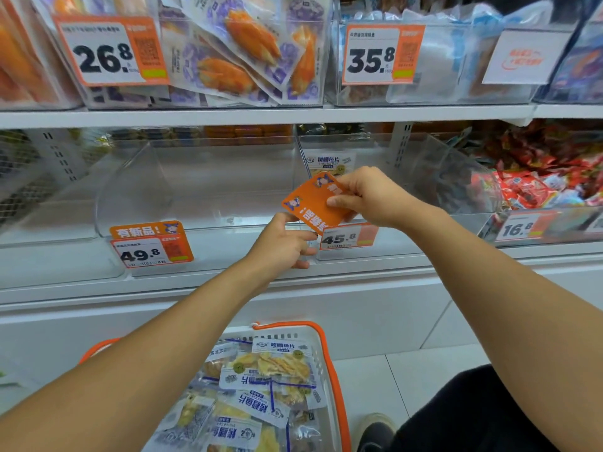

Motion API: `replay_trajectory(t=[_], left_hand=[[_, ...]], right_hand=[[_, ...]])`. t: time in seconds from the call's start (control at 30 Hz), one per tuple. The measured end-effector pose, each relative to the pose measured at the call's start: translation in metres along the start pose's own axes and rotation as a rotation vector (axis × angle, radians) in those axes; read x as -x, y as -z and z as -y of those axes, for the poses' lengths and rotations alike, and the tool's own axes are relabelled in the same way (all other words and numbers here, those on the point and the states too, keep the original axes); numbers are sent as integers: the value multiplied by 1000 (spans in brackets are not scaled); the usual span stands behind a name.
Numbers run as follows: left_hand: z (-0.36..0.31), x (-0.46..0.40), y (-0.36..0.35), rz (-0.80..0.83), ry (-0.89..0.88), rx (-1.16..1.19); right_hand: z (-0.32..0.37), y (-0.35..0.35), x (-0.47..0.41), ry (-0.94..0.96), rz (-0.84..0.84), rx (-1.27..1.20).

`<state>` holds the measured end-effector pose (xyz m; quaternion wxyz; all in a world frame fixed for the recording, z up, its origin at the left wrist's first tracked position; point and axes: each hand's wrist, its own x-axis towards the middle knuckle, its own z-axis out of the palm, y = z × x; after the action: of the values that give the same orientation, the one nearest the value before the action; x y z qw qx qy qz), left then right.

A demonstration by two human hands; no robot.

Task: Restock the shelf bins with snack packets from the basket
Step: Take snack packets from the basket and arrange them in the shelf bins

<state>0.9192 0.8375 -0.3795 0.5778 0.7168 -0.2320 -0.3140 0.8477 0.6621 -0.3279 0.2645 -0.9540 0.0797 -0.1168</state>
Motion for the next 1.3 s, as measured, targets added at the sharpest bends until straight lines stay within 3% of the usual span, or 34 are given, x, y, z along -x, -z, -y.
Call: replay_trajectory(t=[0.13, 0.27, 0.37, 0.53, 0.73, 0.8, 0.9, 0.93, 0.97, 1.07, 1.1, 1.13, 1.2, 1.3], left_hand=[[2, -1, 8, -88, -61, -35], [6, -5, 15, -198, -335, -400], [0, -10, 8, -155, -473, -586], [-2, -18, -5, -157, -505, -694], [4, 6, 10, -143, -548, -695], [11, 21, 32, -146, -587, -732], [46, 43, 80, -16, -503, -859], [63, 52, 99, 78, -413, -926], [82, 62, 117, 183, -314, -1015], [132, 105, 169, 442, 18, -1241], [143, 118, 184, 491, 105, -1266], [148, 129, 195, 528, 171, -1285], [151, 138, 209, 564, 249, -1319], [149, 130, 207, 480, 145, -1255]], right_hand=[[8, 12, 3, -22, 113, 317], [8, 24, 6, -131, 225, 491], [4, 28, 10, -145, 256, 513], [-1, 25, 16, -57, 94, 460], [4, 7, 20, -150, 205, 620], [25, 7, 28, -63, 77, 682], [78, -39, 42, 335, -208, 607], [92, -71, 45, 443, -156, 497], [101, -109, 49, 472, 11, 389], [93, -228, 64, 125, 755, 372], [82, -256, 70, -10, 892, 400], [68, -276, 75, -81, 917, 400], [47, -295, 75, -114, 780, 392], [38, -299, 61, -73, 702, 392]])
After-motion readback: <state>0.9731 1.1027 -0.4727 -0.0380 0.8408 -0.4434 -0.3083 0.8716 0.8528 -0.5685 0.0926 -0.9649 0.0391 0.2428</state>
